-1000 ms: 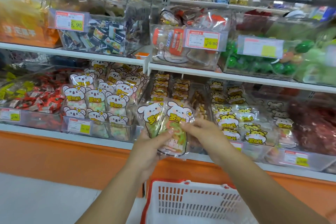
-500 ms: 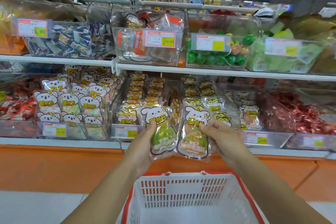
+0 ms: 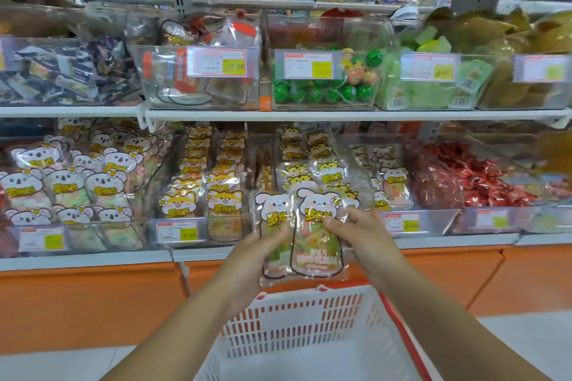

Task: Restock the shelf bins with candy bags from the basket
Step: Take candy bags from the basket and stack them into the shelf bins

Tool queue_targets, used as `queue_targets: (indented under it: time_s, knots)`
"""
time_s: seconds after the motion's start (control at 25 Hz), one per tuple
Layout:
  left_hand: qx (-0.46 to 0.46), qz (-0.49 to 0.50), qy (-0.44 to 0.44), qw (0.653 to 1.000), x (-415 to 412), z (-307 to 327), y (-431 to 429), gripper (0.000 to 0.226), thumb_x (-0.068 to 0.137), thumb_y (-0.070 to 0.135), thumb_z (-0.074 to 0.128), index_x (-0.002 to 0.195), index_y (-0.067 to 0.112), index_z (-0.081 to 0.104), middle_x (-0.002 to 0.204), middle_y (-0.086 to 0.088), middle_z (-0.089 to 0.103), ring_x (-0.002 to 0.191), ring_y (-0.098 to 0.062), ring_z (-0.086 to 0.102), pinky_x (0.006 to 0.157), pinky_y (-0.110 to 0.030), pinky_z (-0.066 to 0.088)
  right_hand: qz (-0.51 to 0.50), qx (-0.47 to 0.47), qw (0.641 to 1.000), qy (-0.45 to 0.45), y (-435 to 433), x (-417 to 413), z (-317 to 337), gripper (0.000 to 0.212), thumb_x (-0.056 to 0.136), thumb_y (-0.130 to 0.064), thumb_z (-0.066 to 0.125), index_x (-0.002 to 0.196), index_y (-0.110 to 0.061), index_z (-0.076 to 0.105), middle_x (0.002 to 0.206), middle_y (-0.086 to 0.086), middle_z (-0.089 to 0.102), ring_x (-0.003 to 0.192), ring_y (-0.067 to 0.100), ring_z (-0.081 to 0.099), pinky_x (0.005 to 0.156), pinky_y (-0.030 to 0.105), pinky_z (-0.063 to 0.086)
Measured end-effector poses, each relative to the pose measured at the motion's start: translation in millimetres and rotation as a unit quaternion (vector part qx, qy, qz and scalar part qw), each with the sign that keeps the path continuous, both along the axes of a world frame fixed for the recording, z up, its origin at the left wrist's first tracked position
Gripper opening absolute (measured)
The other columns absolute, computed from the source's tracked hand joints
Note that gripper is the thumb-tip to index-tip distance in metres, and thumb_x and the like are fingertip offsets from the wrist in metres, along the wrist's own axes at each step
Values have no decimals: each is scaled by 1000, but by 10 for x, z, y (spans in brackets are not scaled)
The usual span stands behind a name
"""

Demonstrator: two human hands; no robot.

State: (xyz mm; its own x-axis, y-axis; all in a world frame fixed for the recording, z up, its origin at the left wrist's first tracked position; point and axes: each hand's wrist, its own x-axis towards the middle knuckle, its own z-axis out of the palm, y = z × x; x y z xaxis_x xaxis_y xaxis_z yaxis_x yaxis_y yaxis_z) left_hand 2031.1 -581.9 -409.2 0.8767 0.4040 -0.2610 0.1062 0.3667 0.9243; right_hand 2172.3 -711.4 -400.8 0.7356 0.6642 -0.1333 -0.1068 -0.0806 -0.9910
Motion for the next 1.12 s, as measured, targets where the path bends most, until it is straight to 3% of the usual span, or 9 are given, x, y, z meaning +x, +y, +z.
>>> queue_targets:
  time_s: [0.12, 0.28, 0.4, 0.52, 0.6, 0.72, 0.8, 0.96, 1.12]
  knots:
    - [119, -11, 29, 992, 243, 27, -190, 50, 74, 22, 82, 118, 26, 59, 98, 7, 76, 95, -14, 70, 85, -33, 50, -3, -13, 1000, -2, -71, 96, -41, 34, 87, -39, 67, 118, -26, 62, 120, 0, 65, 110, 20, 62, 101, 44, 46]
    - [185, -29, -2, 982, 667, 231, -404, 34, 83, 7, 73, 108, 26, 59, 86, 9, 75, 73, -2, 69, 60, -16, 50, 41, 12, 999, 16, -260, 425, -64, 84, 58, -57, 85, 128, -26, 51, 124, -3, 65, 118, 22, 59, 106, 50, 40]
    - [267, -69, -5, 961, 1114, 464, -515, 30, 88, 28, 71, 113, 34, 57, 90, 20, 72, 81, 0, 69, 71, -20, 55, -3, 9, 1000, 1, -562, 947, 92, 73, 65, -35, 87, 126, -8, 56, 113, 10, 70, 107, 30, 66, 102, 52, 45]
    - [369, -70, 0, 927, 1609, 600, -440, 45, 93, 44, 59, 134, 36, 44, 112, 26, 59, 99, -1, 62, 85, -28, 56, -138, -68, 981, -122, -819, 1670, 359, 59, 66, -36, 82, 104, 3, 59, 95, 26, 66, 78, 32, 66, 80, 38, 50]
    - [490, -81, 17, 868, 1899, 587, -360, 53, 96, 42, 54, 145, 35, 34, 132, 20, 49, 108, -5, 57, 85, -20, 50, -180, -169, 949, -197, -817, 2060, 456, 51, 69, -35, 81, 101, -4, 55, 87, 21, 62, 71, 25, 57, 67, 32, 43]
    - [672, -87, 40, 734, 2261, 475, -255, 53, 99, 41, 48, 149, 28, 33, 155, 8, 31, 142, -15, 29, 114, -28, 25, -163, -345, 884, -269, -580, 2344, 379, 43, 84, -23, 70, 115, -6, 45, 104, 13, 61, 97, 31, 59, 72, 29, 39]
    - [721, -91, 60, 685, 2416, 376, -152, 55, 100, 44, 43, 151, 25, 30, 160, 4, 21, 149, -16, 9, 120, -32, 6, -139, -392, 870, -264, -408, 2444, 228, 50, 89, -20, 65, 125, -1, 36, 115, 17, 58, 106, 35, 58, 78, 34, 43]
    - [725, -107, 84, 675, 2503, 218, -29, 55, 101, 45, 35, 152, 26, 25, 162, 3, 13, 150, -15, 3, 119, -30, -3, -54, -501, 817, -281, -278, 2571, -51, 67, 96, -12, 53, 147, 3, 11, 133, 21, 50, 116, 36, 54, 96, 41, 43]
    - [734, -108, 74, 667, 2517, 218, -57, 53, 102, 41, 36, 152, 28, 25, 162, 5, 15, 149, -14, 3, 120, -33, -4, -63, -480, 821, -303, -307, 2551, -54, 67, 84, -18, 72, 129, -2, 25, 118, 18, 58, 96, 30, 60, 75, 35, 50]
